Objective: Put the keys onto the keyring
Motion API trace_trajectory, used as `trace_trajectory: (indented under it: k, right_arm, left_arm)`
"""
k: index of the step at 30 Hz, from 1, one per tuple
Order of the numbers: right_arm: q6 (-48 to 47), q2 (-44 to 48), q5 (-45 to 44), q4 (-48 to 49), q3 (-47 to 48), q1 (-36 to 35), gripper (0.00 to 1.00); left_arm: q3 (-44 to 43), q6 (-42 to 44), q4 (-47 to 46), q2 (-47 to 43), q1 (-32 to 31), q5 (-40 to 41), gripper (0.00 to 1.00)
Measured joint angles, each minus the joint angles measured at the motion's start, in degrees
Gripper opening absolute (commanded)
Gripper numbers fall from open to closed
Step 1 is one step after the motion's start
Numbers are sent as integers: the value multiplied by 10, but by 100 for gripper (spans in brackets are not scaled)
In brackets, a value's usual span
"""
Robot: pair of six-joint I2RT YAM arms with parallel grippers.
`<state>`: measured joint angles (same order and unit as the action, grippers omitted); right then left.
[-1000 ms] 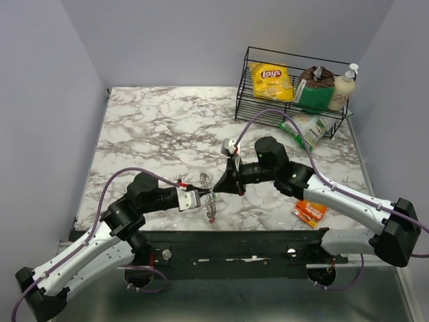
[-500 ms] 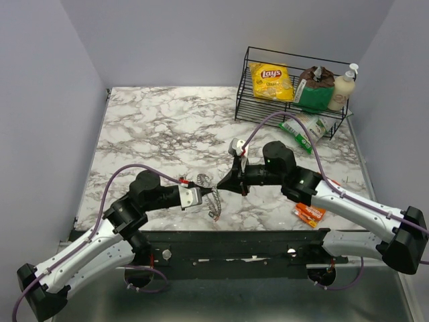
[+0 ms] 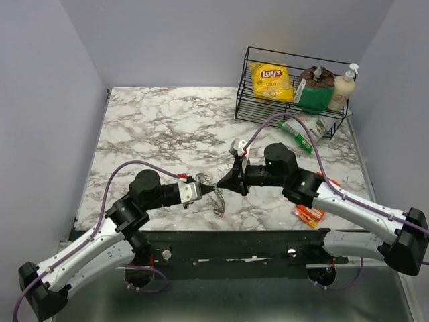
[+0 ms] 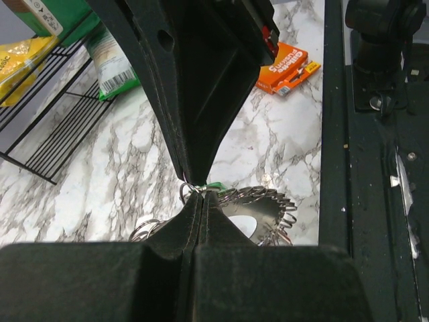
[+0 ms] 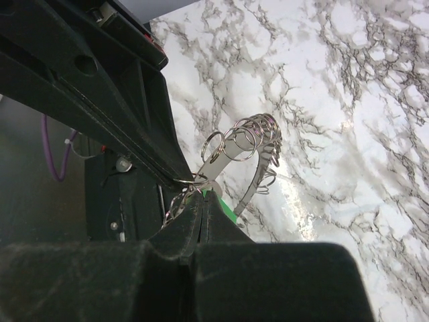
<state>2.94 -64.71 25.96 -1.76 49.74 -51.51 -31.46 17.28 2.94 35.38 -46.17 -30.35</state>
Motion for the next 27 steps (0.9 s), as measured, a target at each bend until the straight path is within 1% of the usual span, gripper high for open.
trace_trajectory:
  k: [7, 27]
  right_arm:
    - [-3, 7, 0, 4, -5, -2, 1]
    - [-6, 10, 4, 17, -15, -3, 1]
  left_arm:
    - [8, -17, -24, 0, 0, -1, 0]
    - [24, -32, -43, -12, 1, -9, 0]
